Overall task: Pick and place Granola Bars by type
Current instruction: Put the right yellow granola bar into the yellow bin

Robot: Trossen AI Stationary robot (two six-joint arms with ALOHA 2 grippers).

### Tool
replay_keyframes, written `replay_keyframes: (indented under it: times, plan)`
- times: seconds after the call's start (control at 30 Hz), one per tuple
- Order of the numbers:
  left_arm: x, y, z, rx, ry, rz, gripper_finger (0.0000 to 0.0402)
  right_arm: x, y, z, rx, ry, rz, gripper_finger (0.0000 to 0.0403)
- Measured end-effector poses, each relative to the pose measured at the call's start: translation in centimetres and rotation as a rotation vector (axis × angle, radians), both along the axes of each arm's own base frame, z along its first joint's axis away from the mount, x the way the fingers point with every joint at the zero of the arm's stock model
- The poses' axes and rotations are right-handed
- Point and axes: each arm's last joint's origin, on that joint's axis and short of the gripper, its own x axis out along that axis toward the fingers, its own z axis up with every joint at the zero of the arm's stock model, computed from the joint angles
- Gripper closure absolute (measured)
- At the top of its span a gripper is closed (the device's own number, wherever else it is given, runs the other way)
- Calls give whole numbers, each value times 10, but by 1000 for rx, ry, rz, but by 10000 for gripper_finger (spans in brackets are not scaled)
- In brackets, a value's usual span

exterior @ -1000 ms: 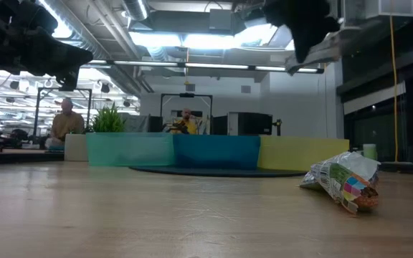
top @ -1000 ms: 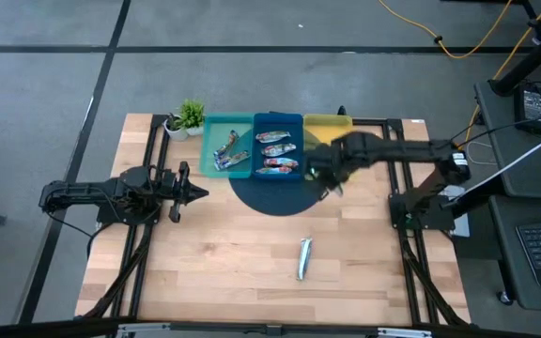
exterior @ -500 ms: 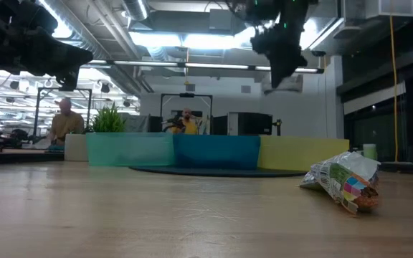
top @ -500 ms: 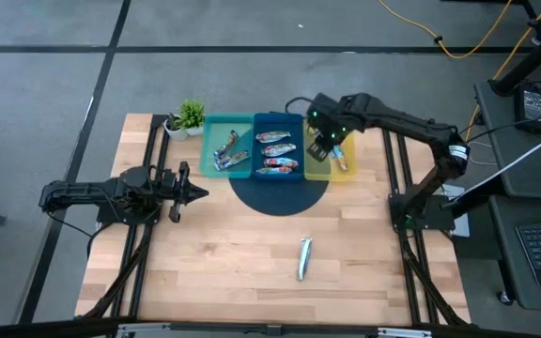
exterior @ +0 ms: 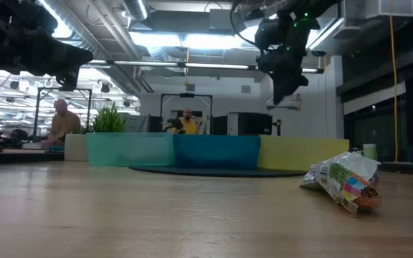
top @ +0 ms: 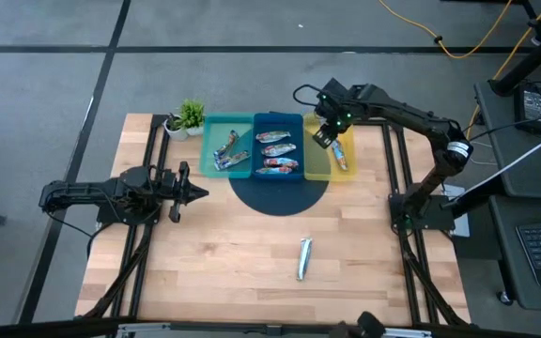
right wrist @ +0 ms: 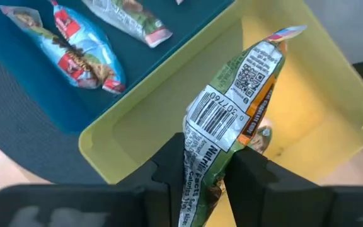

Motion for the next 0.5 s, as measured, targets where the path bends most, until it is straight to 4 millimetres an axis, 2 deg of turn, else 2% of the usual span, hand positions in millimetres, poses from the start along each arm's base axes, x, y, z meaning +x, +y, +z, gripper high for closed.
replay_keyframes:
  times: [0.13, 0.37, 0.5]
  plan:
    - [0, 0, 0, 0, 0, 0, 394, 0, -12, -4, -17, -18, -12, 303]
    - [0, 0, 0, 0, 0, 0, 397, 6, -38, -43, 46, 70, -54, 303]
    - [0, 0, 0, 0, 0, 0, 394, 14, -48, -57, 32, 58, -47, 303]
